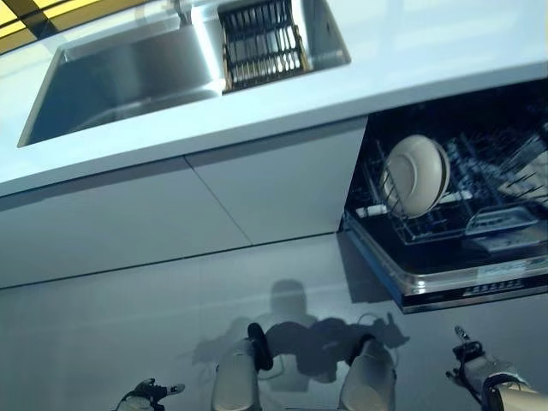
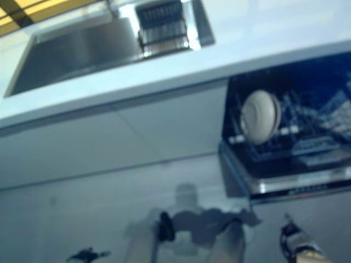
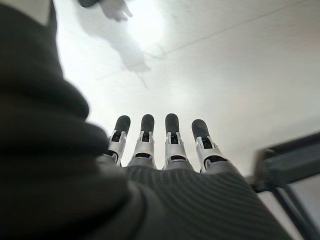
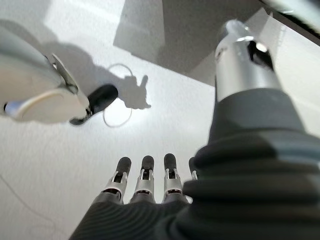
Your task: Take plates into dishwasher
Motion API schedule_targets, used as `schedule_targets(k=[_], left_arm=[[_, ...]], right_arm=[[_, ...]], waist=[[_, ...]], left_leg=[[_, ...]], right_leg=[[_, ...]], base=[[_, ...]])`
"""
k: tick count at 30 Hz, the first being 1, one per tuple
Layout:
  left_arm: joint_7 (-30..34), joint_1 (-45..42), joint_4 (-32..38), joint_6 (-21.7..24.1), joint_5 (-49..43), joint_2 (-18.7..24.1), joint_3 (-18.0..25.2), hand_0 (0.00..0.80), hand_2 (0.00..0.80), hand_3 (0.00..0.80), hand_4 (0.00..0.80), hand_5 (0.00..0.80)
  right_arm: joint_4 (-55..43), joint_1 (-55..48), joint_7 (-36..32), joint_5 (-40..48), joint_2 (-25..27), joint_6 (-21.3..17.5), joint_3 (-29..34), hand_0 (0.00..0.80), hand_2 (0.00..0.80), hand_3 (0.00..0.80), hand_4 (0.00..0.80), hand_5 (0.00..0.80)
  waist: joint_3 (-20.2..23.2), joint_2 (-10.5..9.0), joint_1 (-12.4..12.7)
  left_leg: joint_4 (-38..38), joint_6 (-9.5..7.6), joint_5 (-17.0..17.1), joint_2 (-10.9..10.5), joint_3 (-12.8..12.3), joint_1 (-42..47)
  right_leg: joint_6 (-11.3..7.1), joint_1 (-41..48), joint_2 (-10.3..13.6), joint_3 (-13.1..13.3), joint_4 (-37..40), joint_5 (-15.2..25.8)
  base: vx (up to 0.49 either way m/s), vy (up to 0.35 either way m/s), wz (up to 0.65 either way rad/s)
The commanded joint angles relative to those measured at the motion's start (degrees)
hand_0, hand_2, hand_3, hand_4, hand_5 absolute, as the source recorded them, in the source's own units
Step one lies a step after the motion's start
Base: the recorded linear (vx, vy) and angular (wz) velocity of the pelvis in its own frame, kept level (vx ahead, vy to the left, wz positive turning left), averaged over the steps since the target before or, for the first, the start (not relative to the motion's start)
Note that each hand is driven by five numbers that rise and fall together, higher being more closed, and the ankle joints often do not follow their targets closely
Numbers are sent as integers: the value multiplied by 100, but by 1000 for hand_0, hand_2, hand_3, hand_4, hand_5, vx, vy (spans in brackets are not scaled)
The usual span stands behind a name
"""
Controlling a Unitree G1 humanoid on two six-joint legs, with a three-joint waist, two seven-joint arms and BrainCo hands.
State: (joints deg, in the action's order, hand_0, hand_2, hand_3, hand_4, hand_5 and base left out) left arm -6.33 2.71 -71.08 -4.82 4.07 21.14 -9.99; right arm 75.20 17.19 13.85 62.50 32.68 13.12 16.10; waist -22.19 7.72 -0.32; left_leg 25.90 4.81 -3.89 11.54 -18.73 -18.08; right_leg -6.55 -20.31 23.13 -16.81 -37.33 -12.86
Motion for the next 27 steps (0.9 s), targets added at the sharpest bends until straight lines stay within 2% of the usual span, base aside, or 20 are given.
schedule_targets(k=[1,3,7,11,13,17,20,27], left_arm=[[-88,-62,172,43,225,-40,-132,0,0,0,0,0],[-98,-72,195,65,274,-70,-192,0,0,0,0,0],[-79,-198,350,88,306,-125,-379,0,0,0,0,0],[-97,-332,451,132,416,-148,-503,0,0,0,0,0],[-109,-367,451,126,435,-188,-562,0,0,0,0,0],[-80,-408,394,166,395,-195,-532,0,0,0,0,0],[-27,-407,499,170,417,-134,-544,0,0,0,0,0],[167,-407,628,74,445,7,-581,0,0,0,0,0]], right_arm=[[-170,173,-132,627,147,-254,-22,0,0,0,0,0],[-225,242,-272,805,156,-291,-27,0,0,0,0,0],[-663,686,-1060,1754,305,-213,-31,0,0,0,0,0],[-1410,1268,-1898,2586,354,-65,-231,0,0,0,0,0],[-1753,1680,-2442,2606,277,-41,-373,0,0,0,0,0],[-2148,2386,-3078,2457,262,-61,-709,0,0,0,0,0],[-2449,2937,-3353,2513,302,-152,-1001,0,0,0,0,0],[-2533,3909,-3383,2662,520,-387,-1426,0,0,0,0,0]], waist=[[-70,-61,112],[-83,-51,123],[-121,52,175],[-105,142,212],[-72,187,247],[-23,226,321],[40,241,422],[173,211,635]], left_leg=[[1011,-236,-875,-226,325,-167],[1152,-247,-928,-218,368,-250],[1355,-248,-983,-233,446,-349],[1329,-179,-836,-232,448,-354],[1263,-123,-693,-213,429,-306],[1204,-50,-481,-176,402,-195],[1212,0,-345,-142,430,-158],[1232,43,-204,-84,470,-75]], right_leg=[[471,-69,-252,-125,-371,-122],[493,-119,-225,-111,-478,-162],[524,-228,-124,-76,-741,-260],[536,-277,-105,-55,-819,-307],[550,-257,-127,-63,-813,-339],[574,-145,-126,-112,-792,-379],[597,-24,-118,-184,-766,-408],[624,277,-132,-402,-655,-403]], base=[[-56,-25,2],[2,-25,7],[8,-4,6],[-24,58,0],[-25,80,-7],[-7,56,-4],[-5,31,-5],[2,-4,-4]])
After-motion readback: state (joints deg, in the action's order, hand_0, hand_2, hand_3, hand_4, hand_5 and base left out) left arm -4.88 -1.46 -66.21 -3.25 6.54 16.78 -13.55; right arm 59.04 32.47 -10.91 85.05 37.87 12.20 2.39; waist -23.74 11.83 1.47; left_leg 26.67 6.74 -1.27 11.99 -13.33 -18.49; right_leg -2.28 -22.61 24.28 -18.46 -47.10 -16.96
